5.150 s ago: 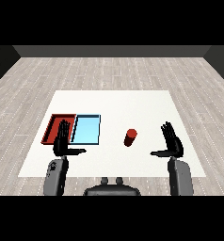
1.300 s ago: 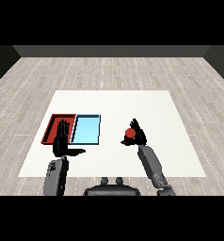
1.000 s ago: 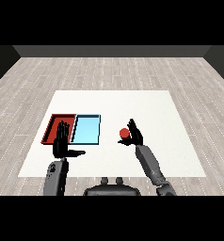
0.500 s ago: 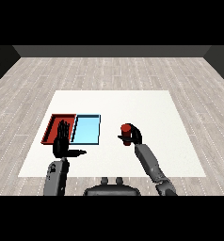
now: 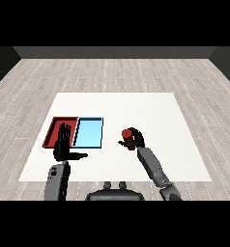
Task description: Pick the red can and put it in the red box
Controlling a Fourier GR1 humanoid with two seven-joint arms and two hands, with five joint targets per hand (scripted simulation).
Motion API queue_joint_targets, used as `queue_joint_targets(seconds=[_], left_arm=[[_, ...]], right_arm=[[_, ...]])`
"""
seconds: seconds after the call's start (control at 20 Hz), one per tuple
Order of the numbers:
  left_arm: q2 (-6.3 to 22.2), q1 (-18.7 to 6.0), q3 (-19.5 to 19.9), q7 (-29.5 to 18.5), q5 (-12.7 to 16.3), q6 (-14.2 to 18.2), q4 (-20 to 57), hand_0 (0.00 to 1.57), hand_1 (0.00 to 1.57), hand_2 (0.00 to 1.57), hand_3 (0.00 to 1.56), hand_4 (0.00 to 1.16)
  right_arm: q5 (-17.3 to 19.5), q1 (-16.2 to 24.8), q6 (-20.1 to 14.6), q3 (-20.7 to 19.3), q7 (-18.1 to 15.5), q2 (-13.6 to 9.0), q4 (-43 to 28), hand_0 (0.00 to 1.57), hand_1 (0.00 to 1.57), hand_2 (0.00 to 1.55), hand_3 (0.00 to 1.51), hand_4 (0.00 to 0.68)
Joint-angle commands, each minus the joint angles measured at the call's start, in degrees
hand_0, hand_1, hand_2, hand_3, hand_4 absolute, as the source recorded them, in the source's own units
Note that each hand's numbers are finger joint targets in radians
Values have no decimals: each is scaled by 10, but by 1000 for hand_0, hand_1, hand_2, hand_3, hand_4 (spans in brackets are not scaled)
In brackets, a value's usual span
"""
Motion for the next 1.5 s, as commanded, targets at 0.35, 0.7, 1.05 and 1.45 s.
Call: queue_joint_targets(seconds=[0.35, 0.7, 1.05, 1.45], left_arm=[[-18, 38, -24, 2, -6, 5, -47, 0, 0, 0, 0, 0], [11, -19, 1, -5, 1, -16, 29, 0, 0, 0, 0, 0], [-4, -9, -39, 44, -21, 3, -36, 0, 0, 0, 0, 0], [-21, -35, -157, 90, -66, 72, -23, 0, 0, 0, 0, 0]], right_arm=[[13, -2, -30, 10, -3, 0, -40, 1529, 1529, 1470, 1395, 580], [11, 40, -35, 16, 23, -16, -178, 1543, 1543, 1459, 1381, 582], [8, 68, -14, 1, 56, -52, -308, 1538, 1538, 1469, 1398, 623], [42, 81, -49, 27, 66, -21, -409, 1465, 1465, 1420, 1391, 633]])
